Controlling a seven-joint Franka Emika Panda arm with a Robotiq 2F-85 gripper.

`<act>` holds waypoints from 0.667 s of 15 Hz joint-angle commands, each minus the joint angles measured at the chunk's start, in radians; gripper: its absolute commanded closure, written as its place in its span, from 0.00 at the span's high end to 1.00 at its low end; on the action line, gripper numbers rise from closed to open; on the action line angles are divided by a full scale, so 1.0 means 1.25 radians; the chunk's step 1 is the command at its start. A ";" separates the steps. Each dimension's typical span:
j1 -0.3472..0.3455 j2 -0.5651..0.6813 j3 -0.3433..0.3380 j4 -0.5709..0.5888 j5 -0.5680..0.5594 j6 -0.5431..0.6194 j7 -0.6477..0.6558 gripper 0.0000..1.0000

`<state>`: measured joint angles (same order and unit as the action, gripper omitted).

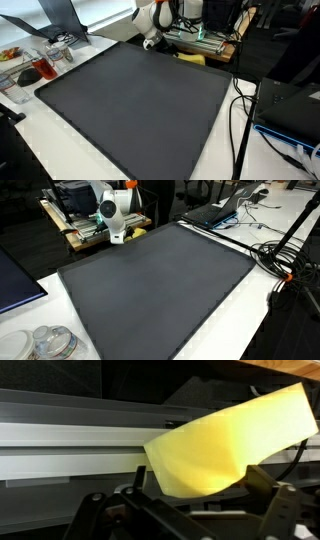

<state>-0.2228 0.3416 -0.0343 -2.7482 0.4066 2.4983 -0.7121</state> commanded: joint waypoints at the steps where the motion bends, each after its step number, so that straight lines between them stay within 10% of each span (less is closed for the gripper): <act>1: -0.022 0.004 0.023 0.000 -0.010 -0.017 0.012 1.00; 6: -0.023 0.014 0.043 0.000 -0.010 -0.032 -0.002 0.96; 7: -0.024 0.015 0.049 0.000 -0.007 -0.033 -0.008 0.74; 10: -0.022 0.019 0.067 0.000 0.003 -0.029 -0.010 0.61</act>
<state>-0.2315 0.3584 0.0217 -2.7482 0.4067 2.4699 -0.7136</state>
